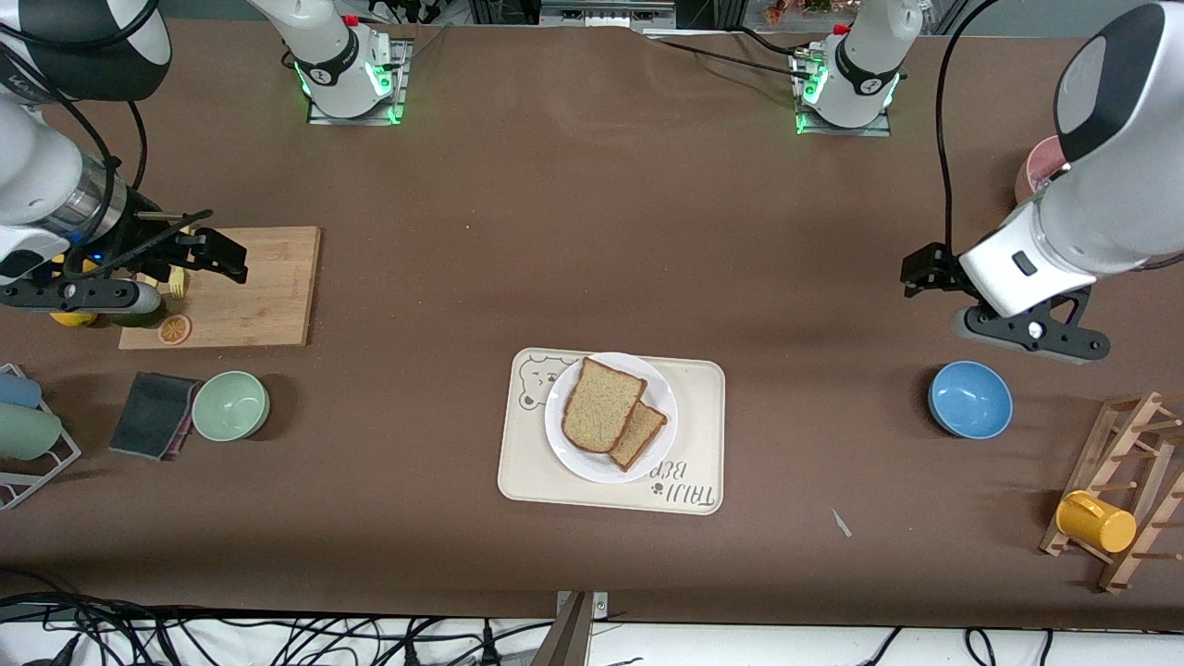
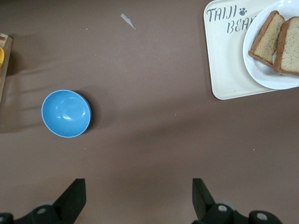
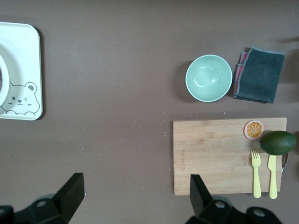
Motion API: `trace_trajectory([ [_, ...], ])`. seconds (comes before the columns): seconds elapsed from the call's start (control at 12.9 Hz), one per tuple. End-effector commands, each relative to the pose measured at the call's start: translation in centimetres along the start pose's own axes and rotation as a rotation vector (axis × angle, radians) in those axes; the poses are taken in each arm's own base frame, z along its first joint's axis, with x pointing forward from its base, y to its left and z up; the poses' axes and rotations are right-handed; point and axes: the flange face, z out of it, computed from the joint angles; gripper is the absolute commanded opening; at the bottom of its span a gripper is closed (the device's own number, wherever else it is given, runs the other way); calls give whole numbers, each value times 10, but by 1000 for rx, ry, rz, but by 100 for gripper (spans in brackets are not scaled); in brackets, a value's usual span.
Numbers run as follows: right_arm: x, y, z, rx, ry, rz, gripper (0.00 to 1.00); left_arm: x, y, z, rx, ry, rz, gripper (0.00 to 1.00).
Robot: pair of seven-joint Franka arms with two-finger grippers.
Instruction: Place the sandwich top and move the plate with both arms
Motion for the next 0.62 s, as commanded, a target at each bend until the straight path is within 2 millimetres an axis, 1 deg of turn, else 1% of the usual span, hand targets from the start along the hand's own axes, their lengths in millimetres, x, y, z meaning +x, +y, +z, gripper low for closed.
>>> trace_trajectory([
  [0.0,-3,1,-10,-1,13,-28,100,-26,-22,-12,58,81,-47,100],
  [0.08,-3,2,-10,-1,12,-37,100,-33,-40,-14,65,154,-87,100],
  [0.15,-3,3,-10,-1,11,-43,100,-39,-51,-10,62,206,-106,100],
  [0.23,-3,3,-10,-3,12,-44,100,-47,-53,-7,64,227,-110,100],
  [0.31,-3,3,-10,-3,10,-44,100,-59,-52,-5,50,221,-118,100],
  [0.39,-4,3,-11,-3,12,-44,100,-71,-48,-5,-7,222,-128,100],
  [0.46,-4,3,-11,-5,10,-44,100,-77,-49,-5,-28,220,-138,100],
  [0.54,-4,3,-11,-3,10,-44,100,-78,-49,-7,-21,222,-127,100],
])
